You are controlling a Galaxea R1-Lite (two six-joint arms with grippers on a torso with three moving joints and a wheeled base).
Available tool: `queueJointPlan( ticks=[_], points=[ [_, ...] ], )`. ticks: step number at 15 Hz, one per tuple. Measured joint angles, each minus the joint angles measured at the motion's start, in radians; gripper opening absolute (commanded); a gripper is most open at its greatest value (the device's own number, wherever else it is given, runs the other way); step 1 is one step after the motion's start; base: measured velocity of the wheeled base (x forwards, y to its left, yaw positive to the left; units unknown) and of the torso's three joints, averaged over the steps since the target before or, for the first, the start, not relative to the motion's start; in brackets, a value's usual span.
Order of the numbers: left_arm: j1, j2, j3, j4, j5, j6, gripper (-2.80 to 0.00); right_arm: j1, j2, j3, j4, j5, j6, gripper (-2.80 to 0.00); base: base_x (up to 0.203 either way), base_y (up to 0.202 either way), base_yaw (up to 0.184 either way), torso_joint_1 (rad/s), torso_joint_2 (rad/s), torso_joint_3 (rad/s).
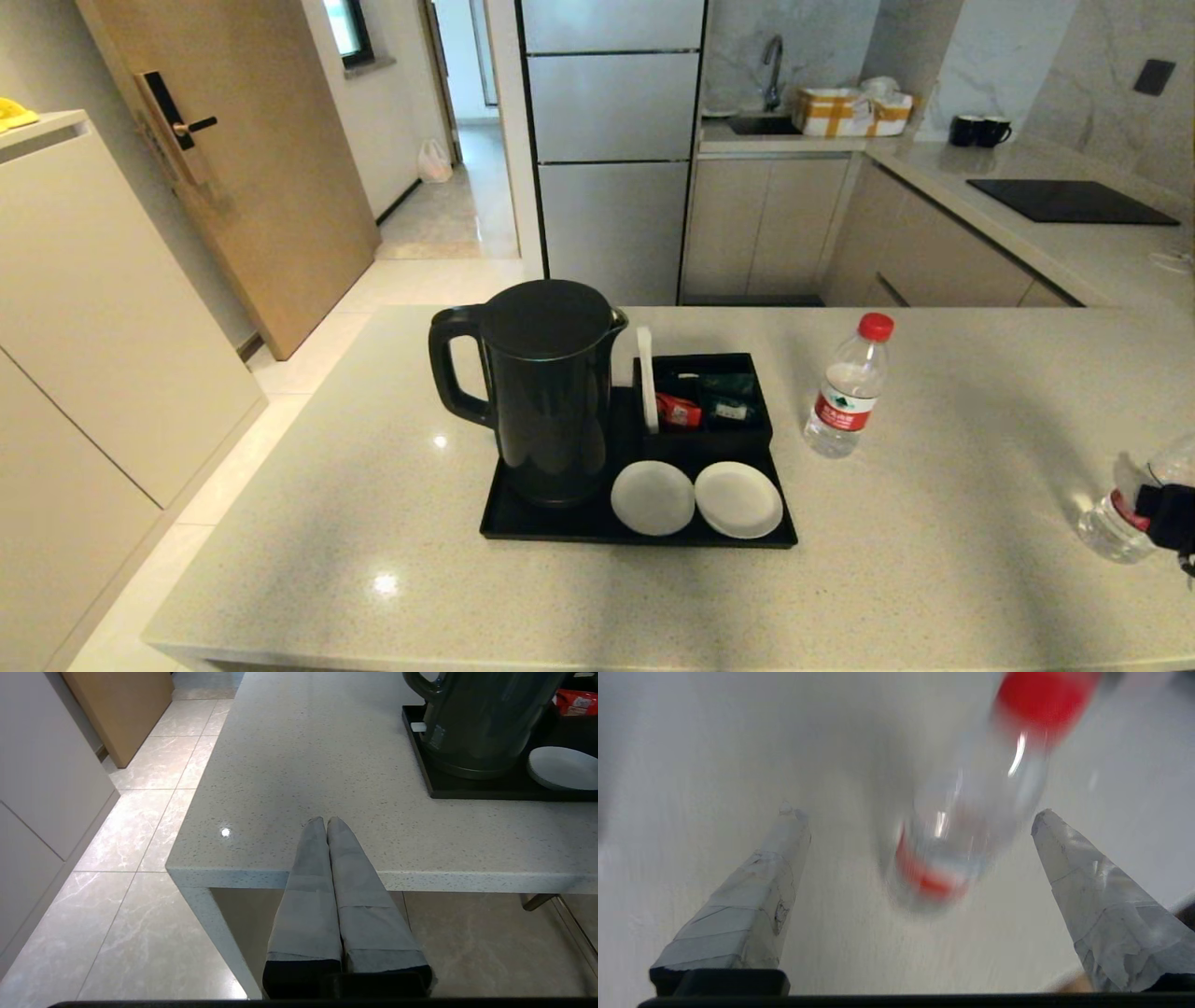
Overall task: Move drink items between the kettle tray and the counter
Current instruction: Place it on the right, then return the bottled water to its original position
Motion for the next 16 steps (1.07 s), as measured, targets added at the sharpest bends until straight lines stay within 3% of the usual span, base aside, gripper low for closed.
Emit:
queueJointPlan(
  ticks=[2, 3, 4, 6, 8, 12, 16],
  points=[
    [0.000, 0.000, 0.000, 0.000, 0.000, 0.000, -2.80, -0.004, -0.043, -0.062, 0.001, -0.003, -0.049, 0.00, 0.000, 0.000, 0.000, 0.000, 0.00, 0.000],
    [0.000, 0.000, 0.000, 0.000, 0.000, 0.000, -2.80, -0.008, -0.063, -0.120, 0.003, -0.009, -0.082, -2.28, 0.000, 0.000, 0.000, 0.000, 0.00, 0.000],
    [0.000, 0.000, 0.000, 0.000, 0.000, 0.000, -2.80, -0.012, -0.082, -0.178, 0.012, -0.017, -0.124, -2.80, 0.000, 0.000, 0.000, 0.000, 0.00, 0.000],
    [0.000, 0.000, 0.000, 0.000, 0.000, 0.000, -2.80, -0.011, -0.127, -0.265, 0.068, -0.026, -0.175, -2.80, 0.000, 0.000, 0.000, 0.000, 0.00, 0.000],
    [0.001, 0.000, 0.000, 0.000, 0.000, 0.000, -2.80, 0.029, -0.209, -0.430, 0.266, -0.051, -0.159, -2.80, 0.000, 0.000, 0.000, 0.000, 0.00, 0.000],
    [0.000, 0.000, 0.000, 0.000, 0.000, 0.000, -2.80, 0.217, -0.476, -0.784, 0.929, -0.110, -0.007, -2.80, 0.000, 0.000, 0.000, 0.000, 0.00, 0.000],
    [0.000, 0.000, 0.000, 0.000, 0.000, 0.000, -2.80, 0.388, -0.769, -0.979, 1.629, -0.050, 0.119, -2.80, 0.000, 0.000, 0.000, 0.000, 0.00, 0.000]
  ],
)
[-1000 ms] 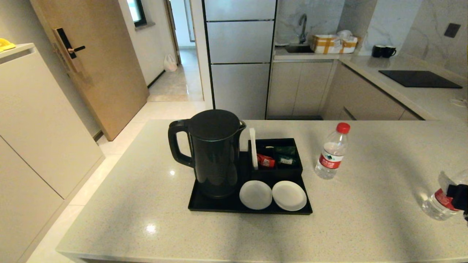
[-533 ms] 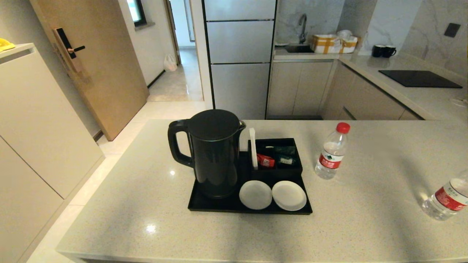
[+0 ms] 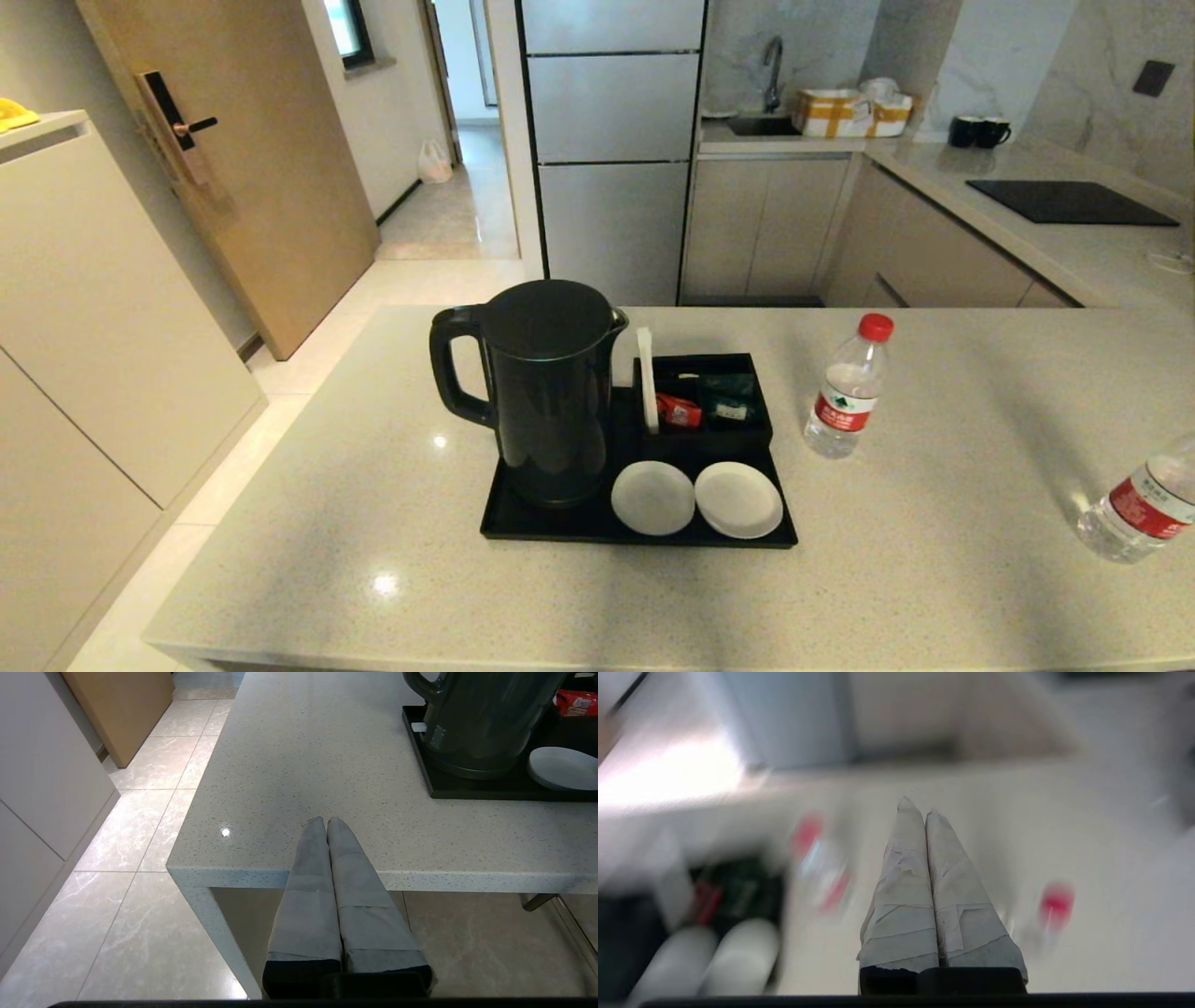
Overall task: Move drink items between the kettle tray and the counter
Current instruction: Return the bottled water to its original position
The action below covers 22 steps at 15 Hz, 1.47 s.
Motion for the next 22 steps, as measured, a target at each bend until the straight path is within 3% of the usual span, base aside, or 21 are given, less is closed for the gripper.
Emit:
queueJointPlan(
  ticks=[4, 9, 11, 13, 15, 19, 20, 22],
  points=[
    [0.000, 0.000, 0.000, 0.000, 0.000, 0.000, -2.80, 0.043, -0.267, -0.040, 0.415, 0.060, 0.017, -2.80, 0.000, 0.000, 0.000, 0.000, 0.00, 0.000],
    [0.000, 0.000, 0.000, 0.000, 0.000, 0.000, -2.80, 0.016, -0.586, 0.022, 0.716, 0.093, 0.030, -2.80, 0.000, 0.000, 0.000, 0.000, 0.00, 0.000],
    [0.000, 0.000, 0.000, 0.000, 0.000, 0.000, -2.80, 0.003, -0.705, 0.089, 0.761, 0.100, 0.055, -2.80, 0.000, 0.000, 0.000, 0.000, 0.00, 0.000],
    [0.000, 0.000, 0.000, 0.000, 0.000, 0.000, -2.80, 0.008, -0.832, 0.208, 0.710, 0.100, 0.030, -2.80, 0.000, 0.000, 0.000, 0.000, 0.00, 0.000],
    [0.000, 0.000, 0.000, 0.000, 0.000, 0.000, -2.80, 0.011, -0.906, 0.372, 0.576, 0.096, 0.022, -2.80, 0.000, 0.000, 0.000, 0.000, 0.00, 0.000],
    [0.000, 0.000, 0.000, 0.000, 0.000, 0.000, -2.80, 0.016, -0.954, 0.832, 0.130, 0.104, -0.110, -2.80, 0.000, 0.000, 0.000, 0.000, 0.00, 0.000],
    [0.000, 0.000, 0.000, 0.000, 0.000, 0.000, -2.80, 0.016, -0.958, 0.916, 0.029, 0.117, -0.119, -2.80, 0.000, 0.000, 0.000, 0.000, 0.00, 0.000],
    [0.000, 0.000, 0.000, 0.000, 0.000, 0.001, -2.80, 0.016, -0.961, 0.977, -0.065, 0.142, -0.063, -2.80, 0.000, 0.000, 0.000, 0.000, 0.00, 0.000]
  ],
)
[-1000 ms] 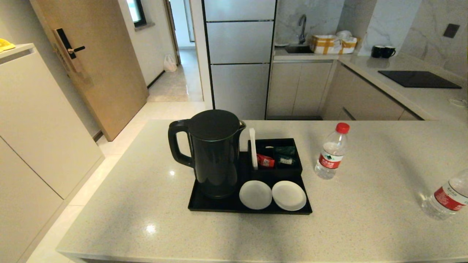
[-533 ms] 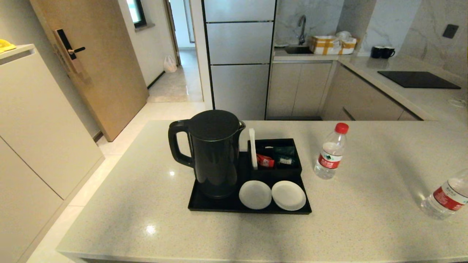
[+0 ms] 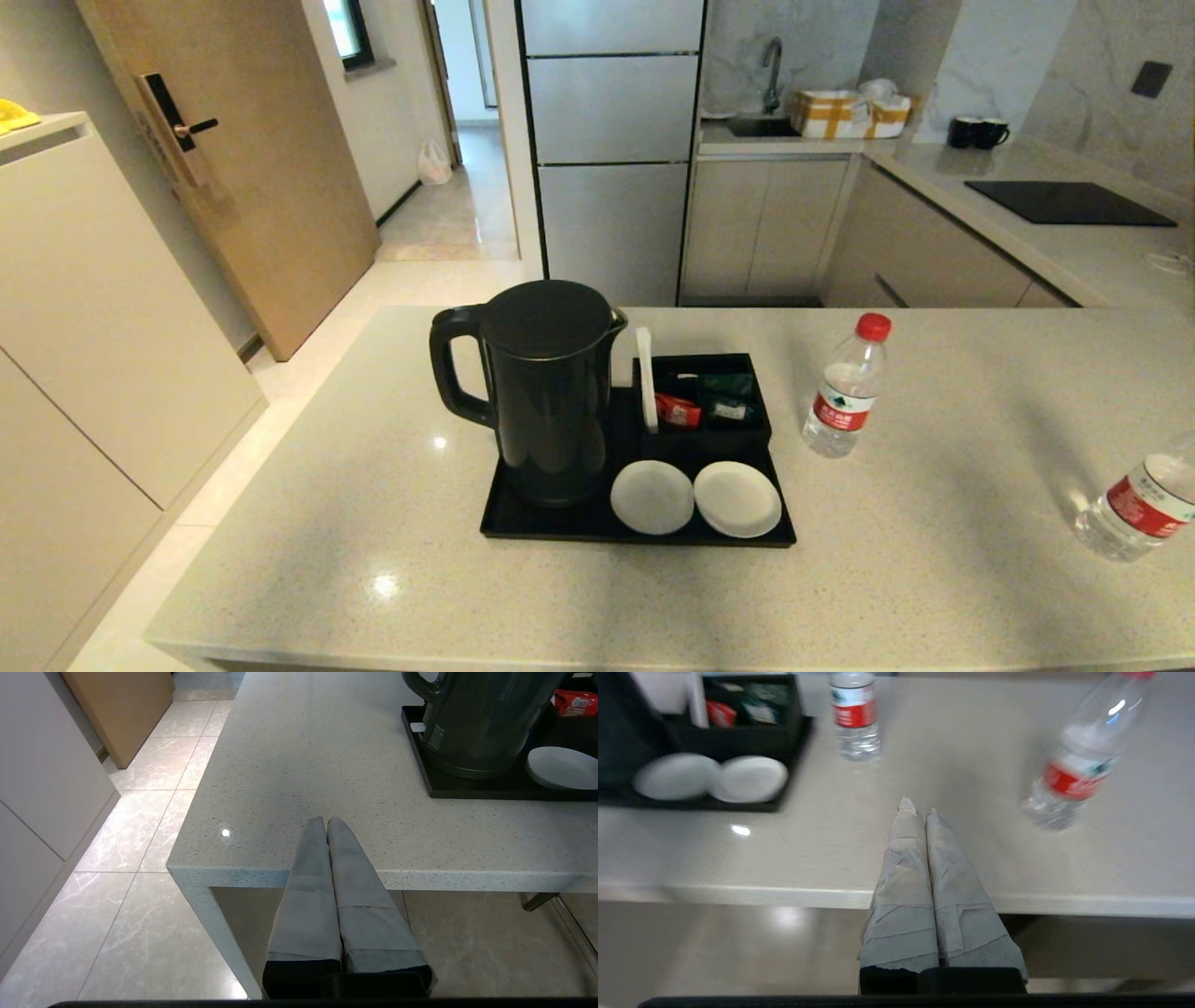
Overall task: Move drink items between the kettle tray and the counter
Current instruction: Return the bottled water to its original position
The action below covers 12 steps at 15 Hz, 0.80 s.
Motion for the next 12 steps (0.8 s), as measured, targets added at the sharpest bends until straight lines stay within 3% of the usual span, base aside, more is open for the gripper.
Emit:
queueJointPlan(
  ticks=[2, 12],
  points=[
    [0.000, 0.000, 0.000, 0.000, 0.001, -0.001, -2.80, 0.001, 0.000, 0.003, 0.027, 0.004, 0.044, -2.80, 0.000, 0.000, 0.000, 0.000, 0.00, 0.000],
    [0.000, 0.000, 0.000, 0.000, 0.001, -0.001, -2.80, 0.001, 0.000, 0.002, 0.036, 0.002, 0.059, -2.80, 0.000, 0.000, 0.000, 0.000, 0.00, 0.000]
  ],
)
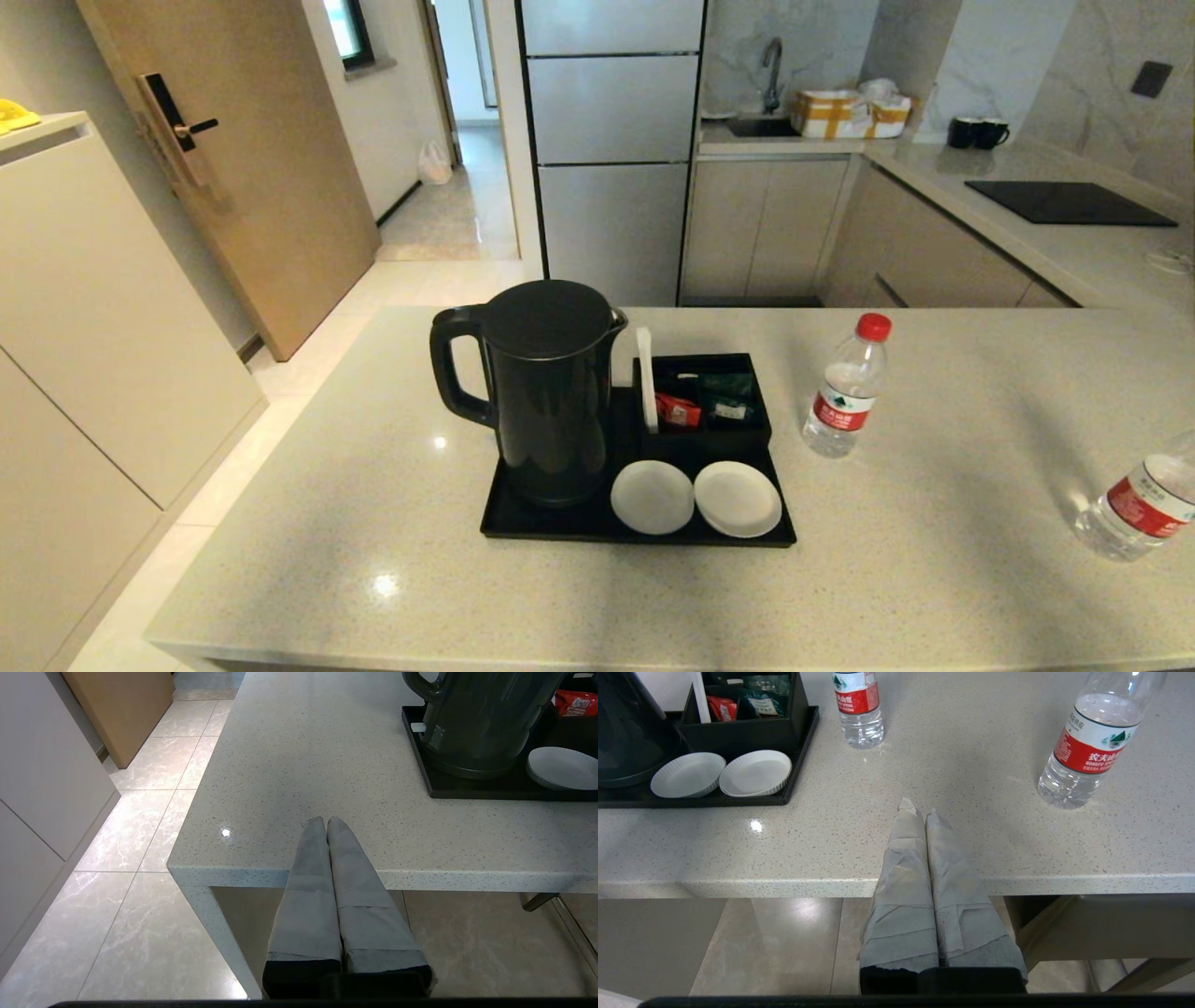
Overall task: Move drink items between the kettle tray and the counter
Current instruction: Return the bottled water to its original position
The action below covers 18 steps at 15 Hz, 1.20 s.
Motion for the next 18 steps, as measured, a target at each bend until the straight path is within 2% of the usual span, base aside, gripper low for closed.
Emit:
queueJointPlan(
  ticks=[18],
  points=[
    [0.001, 0.000, 0.000, 0.000, 0.000, 0.000, -2.80, 0.000, 0.000, -0.005, 0.008, -0.005, 0.003, -2.80, 0.000, 0.000, 0.000, 0.000, 0.00, 0.000]
  ],
)
